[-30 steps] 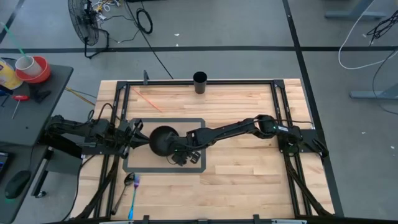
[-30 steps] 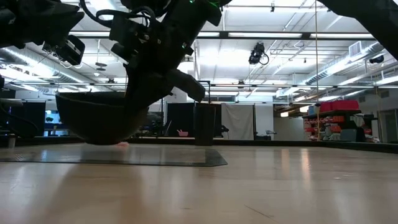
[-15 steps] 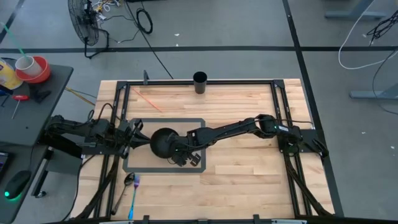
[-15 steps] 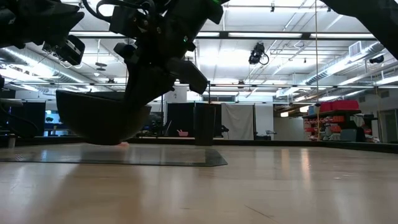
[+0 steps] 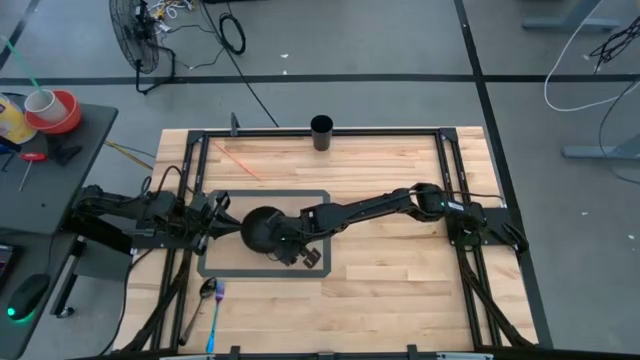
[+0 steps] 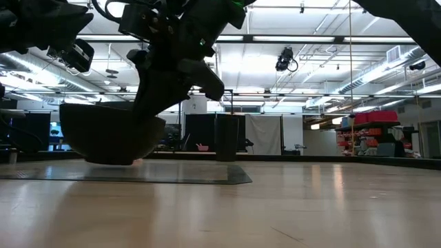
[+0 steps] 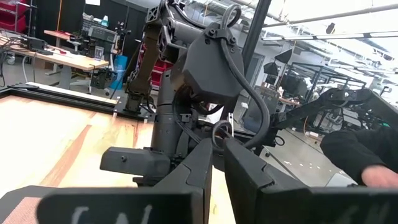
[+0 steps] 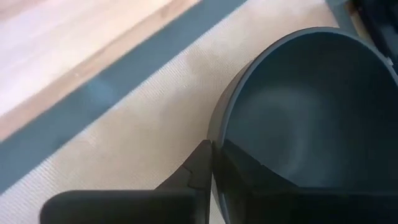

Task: Pick & Place Utensil
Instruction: Put the black bowl on the transparent table mat, then put the black cup on the top right side of the transparent table mat

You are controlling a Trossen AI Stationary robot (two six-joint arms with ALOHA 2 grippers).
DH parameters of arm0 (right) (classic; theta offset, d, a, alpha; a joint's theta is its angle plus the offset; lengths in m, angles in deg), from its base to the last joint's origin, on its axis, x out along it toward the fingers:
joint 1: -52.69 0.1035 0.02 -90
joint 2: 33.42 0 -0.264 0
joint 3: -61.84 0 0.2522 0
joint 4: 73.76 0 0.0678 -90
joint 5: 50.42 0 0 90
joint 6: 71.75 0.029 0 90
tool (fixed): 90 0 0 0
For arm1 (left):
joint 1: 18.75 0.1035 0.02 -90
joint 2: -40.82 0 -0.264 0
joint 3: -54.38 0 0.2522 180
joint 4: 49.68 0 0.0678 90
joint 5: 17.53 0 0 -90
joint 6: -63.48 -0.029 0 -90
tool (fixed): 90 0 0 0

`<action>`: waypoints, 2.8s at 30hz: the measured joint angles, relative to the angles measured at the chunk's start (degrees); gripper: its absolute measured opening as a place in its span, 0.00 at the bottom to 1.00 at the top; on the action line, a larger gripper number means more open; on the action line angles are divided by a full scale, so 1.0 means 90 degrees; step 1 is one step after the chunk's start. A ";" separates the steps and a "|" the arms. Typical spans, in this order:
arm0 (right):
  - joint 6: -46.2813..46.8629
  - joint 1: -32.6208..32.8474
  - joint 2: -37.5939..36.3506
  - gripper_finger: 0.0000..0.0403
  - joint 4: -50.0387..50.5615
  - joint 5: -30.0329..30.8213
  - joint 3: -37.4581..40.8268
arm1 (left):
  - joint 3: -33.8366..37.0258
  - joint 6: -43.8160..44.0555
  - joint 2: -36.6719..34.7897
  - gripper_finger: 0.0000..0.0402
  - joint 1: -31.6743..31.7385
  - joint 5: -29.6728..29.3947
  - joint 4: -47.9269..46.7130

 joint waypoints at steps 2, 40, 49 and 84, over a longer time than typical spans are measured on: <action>0.0086 0.0002 0.0000 0.07 -0.0121 -0.0005 0.0000 | 0.0000 0.0002 0.0000 0.11 0.0002 0.0000 0.0000; 0.0086 0.0002 0.0005 0.27 -0.0882 0.0604 0.0398 | 0.0000 0.0002 -0.0001 0.11 0.0001 0.0000 0.0000; 0.0447 0.0132 0.0002 0.41 -0.0890 0.0634 0.0276 | 0.0000 0.0003 -0.0001 0.11 0.0001 0.0000 0.0000; 0.4455 -0.1121 -0.3506 0.89 0.0763 0.3213 0.1527 | 0.0000 0.0000 0.0001 0.11 0.0002 0.0002 -0.0012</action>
